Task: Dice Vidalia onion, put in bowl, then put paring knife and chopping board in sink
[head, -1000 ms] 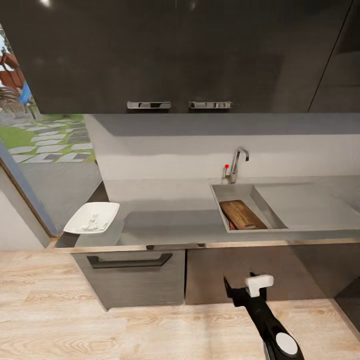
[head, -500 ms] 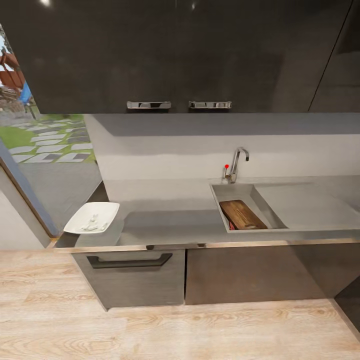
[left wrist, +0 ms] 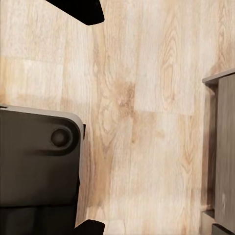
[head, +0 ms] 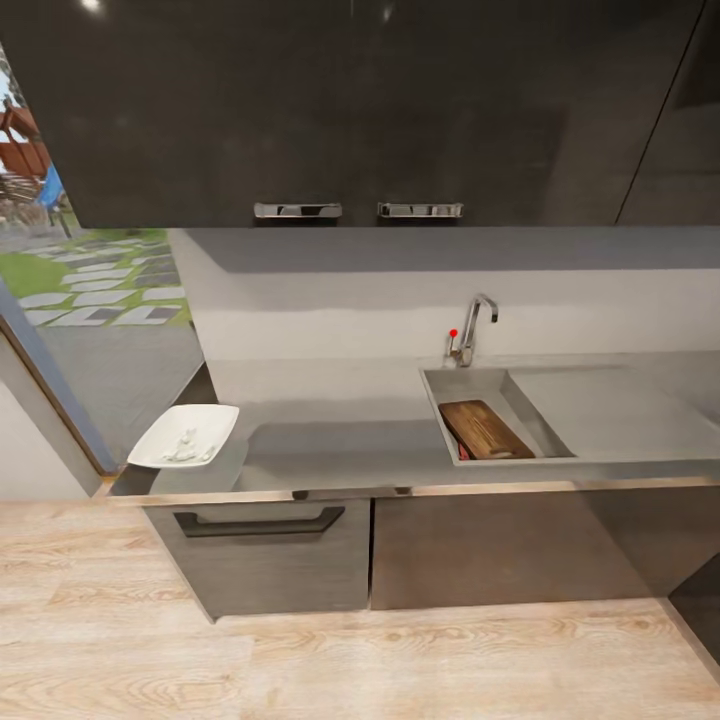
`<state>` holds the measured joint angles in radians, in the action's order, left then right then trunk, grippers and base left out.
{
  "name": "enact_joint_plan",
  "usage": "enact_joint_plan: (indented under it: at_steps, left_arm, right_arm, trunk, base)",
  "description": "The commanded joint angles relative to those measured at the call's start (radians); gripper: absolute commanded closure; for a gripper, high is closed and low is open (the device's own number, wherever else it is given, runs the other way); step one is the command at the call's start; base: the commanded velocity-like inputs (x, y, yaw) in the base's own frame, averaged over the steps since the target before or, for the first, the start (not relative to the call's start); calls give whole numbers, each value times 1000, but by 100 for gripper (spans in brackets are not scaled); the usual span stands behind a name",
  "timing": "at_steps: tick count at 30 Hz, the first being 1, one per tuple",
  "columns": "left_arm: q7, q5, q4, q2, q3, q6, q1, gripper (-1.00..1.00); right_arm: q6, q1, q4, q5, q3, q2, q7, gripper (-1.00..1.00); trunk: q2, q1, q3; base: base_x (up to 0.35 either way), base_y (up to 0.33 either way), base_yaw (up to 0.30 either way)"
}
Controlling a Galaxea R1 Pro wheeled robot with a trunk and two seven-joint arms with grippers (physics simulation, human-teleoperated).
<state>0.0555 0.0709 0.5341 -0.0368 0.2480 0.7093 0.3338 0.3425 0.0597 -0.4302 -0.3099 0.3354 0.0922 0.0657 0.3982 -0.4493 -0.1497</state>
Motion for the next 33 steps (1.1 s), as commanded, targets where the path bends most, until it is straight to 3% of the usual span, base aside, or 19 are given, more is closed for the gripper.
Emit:
enact_joint_plan:
  at_steps: [1, 5, 12, 19, 24, 30, 33]
  left_arm:
    - [6, 7, 2, -2, 8, 1, 0, -100]
    - [6, 7, 1, -2, 9, 1, 0, -100]
    - [6, 7, 1, -2, 10, 0, 1, -100]
    - [5, 8, -16, -2, 10, -2, 0, -100]
    - [5, 9, -19, -2, 10, -1, 0, -100]
    - [4, 9, -32, 0, 11, -2, 0, -100]
    - [5, 9, -78, 0, 11, -3, 0, -100]
  right_arm:
    - [2, 0, 2, -6, 30, 2, 6, -100]
    - [2, 0, 8, -7, 60, 2, 5, -100]
    - [3, 0, 58, -9, 62, -3, 5, -100]
    - [4, 0, 299, -11, 57, -81, 6, -100]
    - [2, 0, 384, -12, 56, -103, 5, -100]
    - [-2, 0, 395, -12, 59, -108, 1, -100]
    - [-3, 0, 380, -11, 64, -111, -26, -100]
  trunk:
    - [2, -1, 0]
    - [2, -1, 5]
    - [2, -1, 16]
    - [2, -1, 27]
    - [2, -1, 35]
    - [2, -1, 44]
    - [2, -1, 48]
  base:
    - [0, 0, 0]
    - [0, 0, 0]
    - [0, 0, 0]
    - [0, 0, 0]
    - [0, 0, 0]
    - [0, 0, 0]
    - [0, 0, 0]
